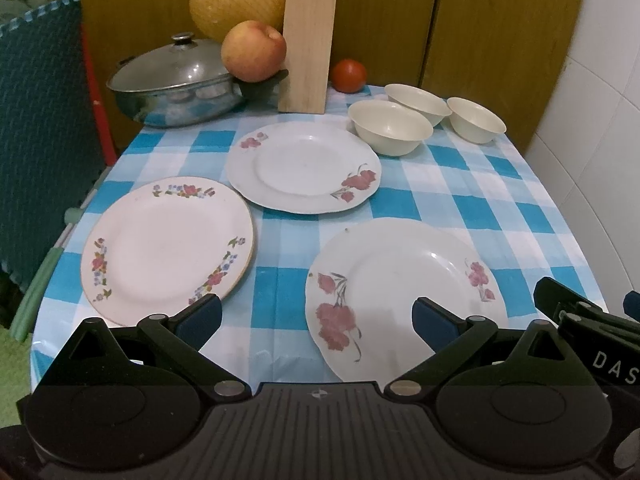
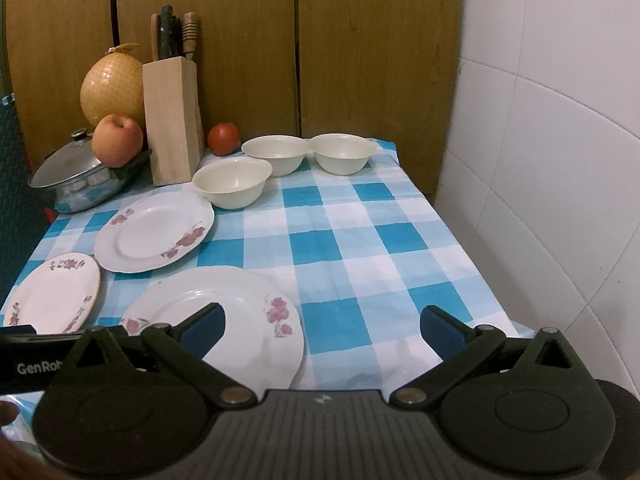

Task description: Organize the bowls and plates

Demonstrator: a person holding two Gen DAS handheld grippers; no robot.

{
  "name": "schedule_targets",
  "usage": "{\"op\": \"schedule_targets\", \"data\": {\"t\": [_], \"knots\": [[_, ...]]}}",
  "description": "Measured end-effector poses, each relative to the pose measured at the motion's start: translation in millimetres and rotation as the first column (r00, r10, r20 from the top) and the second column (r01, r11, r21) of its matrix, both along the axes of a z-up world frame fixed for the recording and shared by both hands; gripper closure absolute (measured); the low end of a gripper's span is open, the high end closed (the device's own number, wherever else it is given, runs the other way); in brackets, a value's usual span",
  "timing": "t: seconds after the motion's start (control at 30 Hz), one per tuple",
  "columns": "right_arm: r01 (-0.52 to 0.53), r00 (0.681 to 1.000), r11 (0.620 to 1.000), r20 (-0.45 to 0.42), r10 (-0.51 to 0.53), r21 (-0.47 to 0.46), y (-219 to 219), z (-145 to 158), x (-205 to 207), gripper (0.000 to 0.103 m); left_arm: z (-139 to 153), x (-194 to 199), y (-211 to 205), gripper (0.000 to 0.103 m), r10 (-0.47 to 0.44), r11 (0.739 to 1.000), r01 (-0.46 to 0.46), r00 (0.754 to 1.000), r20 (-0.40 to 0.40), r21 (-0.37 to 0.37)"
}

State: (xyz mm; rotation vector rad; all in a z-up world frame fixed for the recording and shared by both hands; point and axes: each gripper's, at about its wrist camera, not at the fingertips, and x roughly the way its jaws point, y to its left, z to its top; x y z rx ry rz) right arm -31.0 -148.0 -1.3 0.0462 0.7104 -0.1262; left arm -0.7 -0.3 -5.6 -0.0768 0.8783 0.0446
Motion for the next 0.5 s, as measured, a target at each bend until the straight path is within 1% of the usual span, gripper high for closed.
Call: {"op": "schedule_targets", "data": {"t": [0.5], "knots": [[-0.004,1.000,1.000,-0.009,0.004,0.003,2.5,-2.3,1.0,0.003,-1.7,0.0,1.1,0.001,0.005,1.000,-0.005,1.000,-0.014,0.000]]}}
